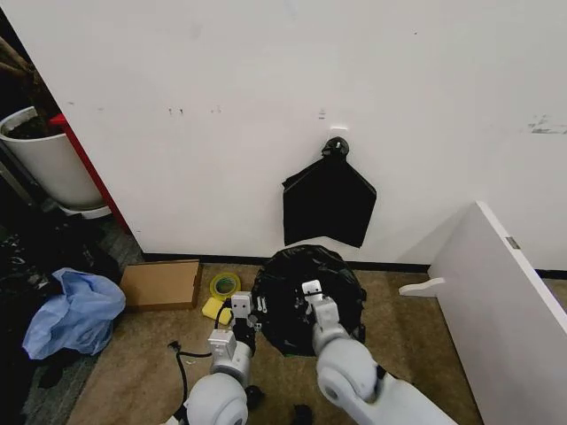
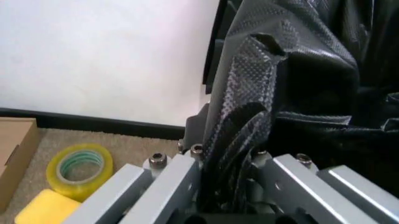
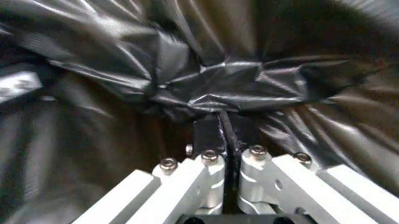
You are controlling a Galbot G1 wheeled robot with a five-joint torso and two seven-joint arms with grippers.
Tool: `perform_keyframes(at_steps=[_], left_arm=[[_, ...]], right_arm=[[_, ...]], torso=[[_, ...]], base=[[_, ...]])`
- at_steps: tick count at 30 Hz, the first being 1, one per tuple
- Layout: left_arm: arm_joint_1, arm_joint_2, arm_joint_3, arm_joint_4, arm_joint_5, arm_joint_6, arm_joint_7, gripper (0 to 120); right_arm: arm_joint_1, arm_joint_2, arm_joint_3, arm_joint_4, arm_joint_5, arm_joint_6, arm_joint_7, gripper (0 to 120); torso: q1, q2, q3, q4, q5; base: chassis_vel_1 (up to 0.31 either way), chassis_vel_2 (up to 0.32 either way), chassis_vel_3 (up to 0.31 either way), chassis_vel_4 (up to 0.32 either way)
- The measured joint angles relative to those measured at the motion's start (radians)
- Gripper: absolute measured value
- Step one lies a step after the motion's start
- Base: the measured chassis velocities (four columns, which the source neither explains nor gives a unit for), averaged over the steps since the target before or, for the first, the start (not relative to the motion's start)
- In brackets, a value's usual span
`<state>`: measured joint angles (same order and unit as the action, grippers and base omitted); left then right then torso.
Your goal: Place the garbage bag over the trash bin.
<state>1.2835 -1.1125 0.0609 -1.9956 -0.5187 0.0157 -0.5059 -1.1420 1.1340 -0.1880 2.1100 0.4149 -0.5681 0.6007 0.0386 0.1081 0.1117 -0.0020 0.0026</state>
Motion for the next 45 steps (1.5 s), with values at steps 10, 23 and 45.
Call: perform_keyframes(at_steps=[10, 23, 45], left_arm=[[0.004, 0.002, -0.007, 0.001, -0.005, 0.004, -0.002, 0], [0.015, -0.002, -0.006, -0.003, -0.004, 0.001, 0.006, 0], [0.026, 0.011, -0.001, -0.015, 0.021, -0.019, 0.035, 0]], right_arm=[[-0.046, -0.024, 0.036, 0.102, -0.026, -0.028, -0.004, 0], [0.041, 0.015, -0.010, -0.065, -0.048, -0.037, 0.011, 0], [0.059, -0.001, -0.026, -0.110, -0.142, 0.049, -0.010, 0]], torso=[[0.000, 0.000, 0.000, -0.0001, -0.0001], [0.000, 0.000, 0.000, 0.0001, 0.0000], [0.000, 0.000, 0.000, 0.0000, 0.0000]], base=[[0.000, 0.000, 0.000, 0.000], [0.000, 0.000, 0.000, 0.000], [0.000, 0.000, 0.000, 0.000]])
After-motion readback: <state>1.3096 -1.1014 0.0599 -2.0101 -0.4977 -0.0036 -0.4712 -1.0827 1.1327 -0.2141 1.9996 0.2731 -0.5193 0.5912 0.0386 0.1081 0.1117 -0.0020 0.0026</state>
